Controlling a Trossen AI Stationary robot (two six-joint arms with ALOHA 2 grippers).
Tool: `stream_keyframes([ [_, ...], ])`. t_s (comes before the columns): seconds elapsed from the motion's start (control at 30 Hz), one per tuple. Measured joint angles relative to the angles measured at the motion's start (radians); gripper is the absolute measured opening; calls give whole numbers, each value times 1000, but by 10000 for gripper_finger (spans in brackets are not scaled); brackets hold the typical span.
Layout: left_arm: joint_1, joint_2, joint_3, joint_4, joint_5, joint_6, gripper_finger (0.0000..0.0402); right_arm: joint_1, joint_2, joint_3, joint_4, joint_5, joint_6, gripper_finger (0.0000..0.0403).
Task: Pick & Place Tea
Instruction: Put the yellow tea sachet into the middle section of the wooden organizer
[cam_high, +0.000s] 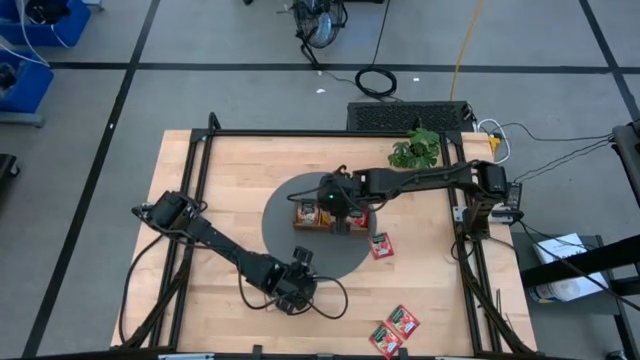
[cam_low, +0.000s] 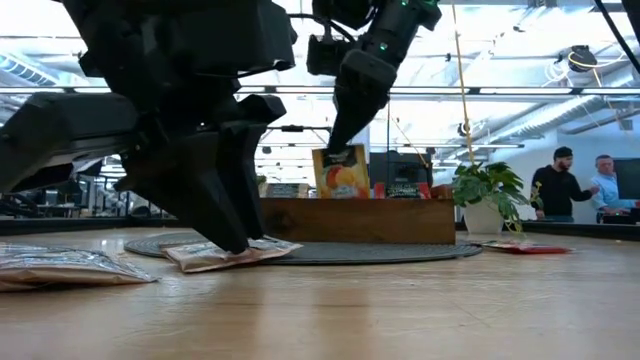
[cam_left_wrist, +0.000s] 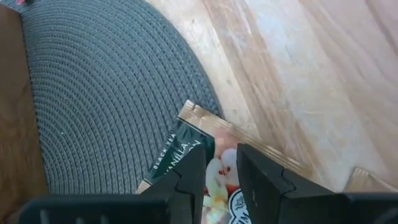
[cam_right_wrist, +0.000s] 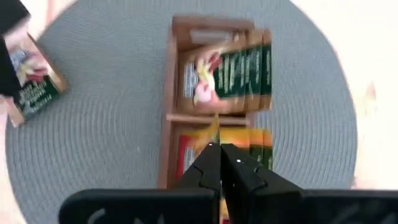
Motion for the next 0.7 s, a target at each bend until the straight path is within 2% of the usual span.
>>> stream_keyframes([
  [0.27, 0, 0, 0, -9, 0, -21, 97, 1, 8, -50, 36, 7, 48, 0],
  [0.47, -1, -12, 0, -21, -9, -38, 97, 3, 7, -108, 54, 7, 25, 2],
  [0.57, -3, -19, 1, -16, -22, -39, 97, 6, 7, -140, 81, -12, 14, 17],
  [0.7, -10, -19, 1, -16, -32, -40, 97, 7, 7, -151, 83, -45, 15, 57],
])
